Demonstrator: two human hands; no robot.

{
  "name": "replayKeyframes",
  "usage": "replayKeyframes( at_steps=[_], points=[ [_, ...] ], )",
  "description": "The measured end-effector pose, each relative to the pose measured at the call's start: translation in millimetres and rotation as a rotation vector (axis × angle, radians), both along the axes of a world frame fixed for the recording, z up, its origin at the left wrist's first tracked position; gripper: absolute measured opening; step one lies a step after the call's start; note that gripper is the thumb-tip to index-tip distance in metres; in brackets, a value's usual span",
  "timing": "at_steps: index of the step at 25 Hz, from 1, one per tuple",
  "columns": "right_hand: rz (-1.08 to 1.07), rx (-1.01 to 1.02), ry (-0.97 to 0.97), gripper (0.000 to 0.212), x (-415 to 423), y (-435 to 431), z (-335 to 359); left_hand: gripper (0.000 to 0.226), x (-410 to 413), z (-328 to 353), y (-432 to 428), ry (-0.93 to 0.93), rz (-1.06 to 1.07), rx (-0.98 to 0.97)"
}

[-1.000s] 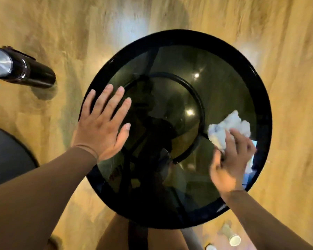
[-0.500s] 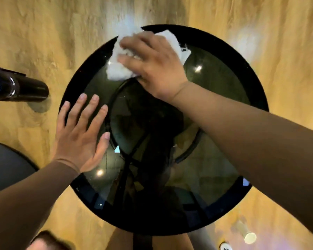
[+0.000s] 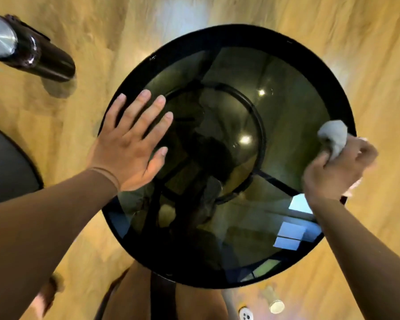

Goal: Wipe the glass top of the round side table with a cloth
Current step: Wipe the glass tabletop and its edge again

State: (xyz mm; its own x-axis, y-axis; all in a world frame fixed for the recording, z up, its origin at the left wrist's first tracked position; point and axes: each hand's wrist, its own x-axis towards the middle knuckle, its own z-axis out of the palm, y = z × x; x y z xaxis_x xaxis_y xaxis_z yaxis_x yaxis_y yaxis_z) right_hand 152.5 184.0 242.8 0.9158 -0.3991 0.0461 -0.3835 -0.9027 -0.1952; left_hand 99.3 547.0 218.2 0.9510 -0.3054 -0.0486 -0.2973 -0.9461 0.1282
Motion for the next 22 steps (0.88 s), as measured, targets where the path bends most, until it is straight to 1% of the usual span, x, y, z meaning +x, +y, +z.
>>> replayKeyframes(
  at_steps=[1,3,5,8,9,10,11,12,13,14,15,16,17,18,19,20,21,22],
  points=[
    [-0.023,-0.028,-0.024,0.044,24,22,-2,0.059,0,0,-1,0.003,0.003,0.003],
    [0.071,-0.067,-0.058,0.042,64,66,-4,0.058,-1,1,-2,0.008,0.000,0.006],
    [0.254,-0.059,-0.107,0.037,83,130,-6,0.058,1,3,-3,0.014,-0.009,0.014],
    [0.556,0.092,-0.131,0.034,88,226,-17,0.059,-1,5,-3,0.023,-0.003,0.030],
    [0.685,0.118,-0.120,0.035,89,234,-17,0.060,-2,6,-3,0.020,0.001,0.036],
    [0.840,0.090,-0.119,0.037,88,225,-15,0.059,-2,7,-4,0.021,0.001,0.036],
    [0.950,0.039,-0.128,0.039,88,202,-13,0.059,-3,7,-4,0.025,0.000,0.029],
    [0.980,-0.022,-0.121,0.041,90,173,-9,0.059,-2,7,-3,0.031,-0.004,0.025],
    [0.921,-0.097,-0.102,0.041,96,137,-9,0.059,-1,7,-3,0.039,-0.005,0.026],
    [0.776,-0.158,-0.084,0.041,105,93,-19,0.059,0,7,-3,0.050,-0.004,0.035],
    [0.557,-0.165,-0.068,0.041,118,51,-32,0.060,-1,7,-3,0.054,-0.005,0.045],
    [0.331,-0.117,-0.053,0.047,130,21,-40,0.060,-3,6,-3,0.057,-0.007,0.047],
    [0.191,-0.066,-0.032,0.059,135,3,-44,0.061,-3,6,-2,0.064,-0.008,0.040],
    [0.118,-0.008,-0.043,0.059,142,-7,-46,0.061,-3,6,-1,0.073,-0.010,0.033],
    [0.083,0.047,-0.060,0.051,145,1,-46,0.061,-2,7,1,0.083,-0.010,0.027],
    [0.011,0.041,-0.049,0.049,143,31,-38,0.061,-1,7,1,0.086,-0.014,0.024],
    [-0.011,-0.008,-0.076,0.052,136,77,-33,0.060,-1,7,1,0.085,-0.015,0.016],
    [0.056,-0.097,-0.087,0.054,124,123,-28,0.058,-1,7,0,0.074,-0.018,-0.013]
  ],
)
